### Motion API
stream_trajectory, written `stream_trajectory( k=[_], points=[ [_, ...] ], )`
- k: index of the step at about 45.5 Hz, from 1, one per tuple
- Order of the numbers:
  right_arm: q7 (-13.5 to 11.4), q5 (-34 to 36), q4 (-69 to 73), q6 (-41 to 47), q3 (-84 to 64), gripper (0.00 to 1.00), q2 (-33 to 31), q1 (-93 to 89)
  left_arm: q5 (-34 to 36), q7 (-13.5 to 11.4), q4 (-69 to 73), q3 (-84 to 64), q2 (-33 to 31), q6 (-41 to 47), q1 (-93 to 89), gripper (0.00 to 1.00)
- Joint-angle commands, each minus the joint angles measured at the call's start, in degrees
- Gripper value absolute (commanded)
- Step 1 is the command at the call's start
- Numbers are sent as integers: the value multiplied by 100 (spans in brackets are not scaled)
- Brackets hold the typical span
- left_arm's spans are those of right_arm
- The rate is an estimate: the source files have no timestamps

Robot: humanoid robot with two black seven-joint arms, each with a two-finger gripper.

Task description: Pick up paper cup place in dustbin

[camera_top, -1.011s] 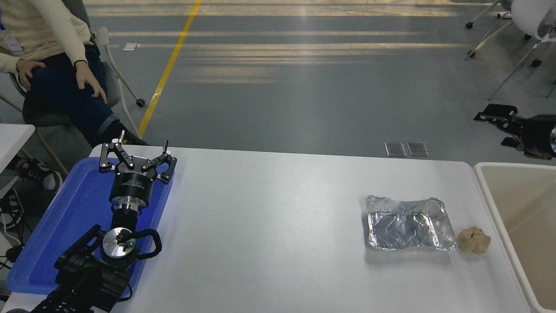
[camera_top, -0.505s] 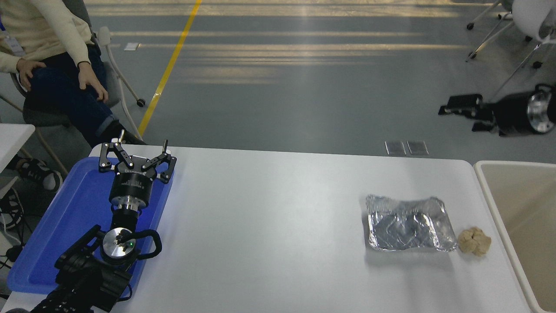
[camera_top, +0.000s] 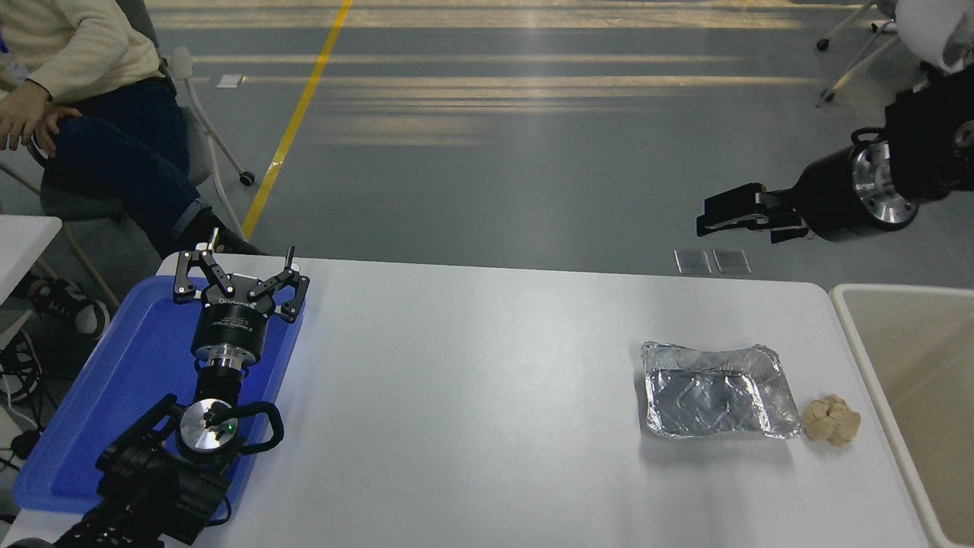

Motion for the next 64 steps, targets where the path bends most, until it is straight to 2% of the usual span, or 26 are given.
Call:
stream_trajectory(
  k=[1,10,25,38,43,50,64],
  points=[
    [-62,783,455,114,-183,100,875,387,-3,1,1,0,-1,1,0,100],
    [-466,959,578,396,-183,100,1051,423,-3,1,1,0,-1,1,0,100],
    [-765,1082,842,650,-358,100,1420,414,6,1,-7,0,-1,1,0,100],
    [-774,1337,807,1046,-692,100,1842,397,6,1,-7,0,-1,1,0,100],
    [-757,1337,789,1265,-710,100,1842,432,6,1,-7,0,-1,1,0,100],
    [-704,1328,789,2012,-719,100,1798,555,6,1,-7,0,-1,1,0,100],
    [-704,1302,534,2189,-710,100,1754,520,-3,1,1,0,-1,1,0,100]
  ],
)
